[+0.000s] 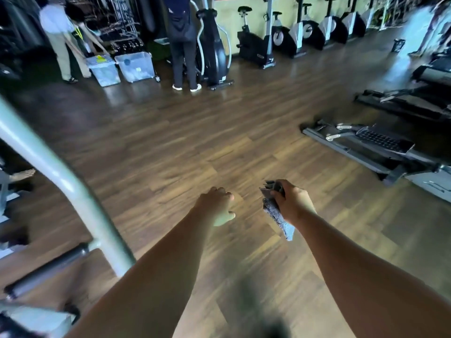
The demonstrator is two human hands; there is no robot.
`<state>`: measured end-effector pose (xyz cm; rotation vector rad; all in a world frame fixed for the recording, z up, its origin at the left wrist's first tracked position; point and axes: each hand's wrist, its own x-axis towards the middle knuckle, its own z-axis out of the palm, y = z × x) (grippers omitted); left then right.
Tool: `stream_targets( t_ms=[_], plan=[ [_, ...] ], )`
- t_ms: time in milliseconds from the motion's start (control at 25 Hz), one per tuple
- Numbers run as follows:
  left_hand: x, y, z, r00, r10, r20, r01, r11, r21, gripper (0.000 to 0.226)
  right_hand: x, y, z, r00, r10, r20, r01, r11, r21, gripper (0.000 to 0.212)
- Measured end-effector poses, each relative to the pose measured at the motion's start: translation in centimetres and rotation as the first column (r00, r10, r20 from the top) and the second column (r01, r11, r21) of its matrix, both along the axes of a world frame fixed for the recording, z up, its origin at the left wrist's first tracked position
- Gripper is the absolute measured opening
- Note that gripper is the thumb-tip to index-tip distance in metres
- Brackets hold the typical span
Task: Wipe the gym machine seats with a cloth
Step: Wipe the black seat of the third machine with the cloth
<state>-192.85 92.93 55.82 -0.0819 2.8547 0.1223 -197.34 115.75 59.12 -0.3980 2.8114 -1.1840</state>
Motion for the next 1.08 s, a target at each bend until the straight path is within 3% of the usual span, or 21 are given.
stream_targets(
  t_ms=[160,440,920,1080],
  plan=[
    [-8.6,-4.9,-0.3,0.995,0.1,0.005,-0.1,0.995,-0.009,0.065,-11.4,-5.7,0.0,0.995,0.091,0.029,-0.09,0.995,-0.033,0.027],
    [-19.7,-14.9,0.5,0.928,0.372,-0.03,-0.372,0.928,0.01,0.062,-28.9,-20.0,0.2,0.92,0.389,-0.048,-0.384,0.919,0.088,0.029],
    [-24.5,-46.9,0.4,0.723,0.691,-0.014,-0.691,0.722,-0.04,0.063,-39.6,-57.9,-1.1,0.732,0.679,-0.054,-0.675,0.733,0.086,0.027],
    [-24.2,-57.3,0.6,0.61,0.792,-0.013,-0.792,0.609,-0.035,0.064,-40.9,-70.9,-0.7,0.611,0.786,-0.093,-0.773,0.618,0.144,0.03]
  ],
)
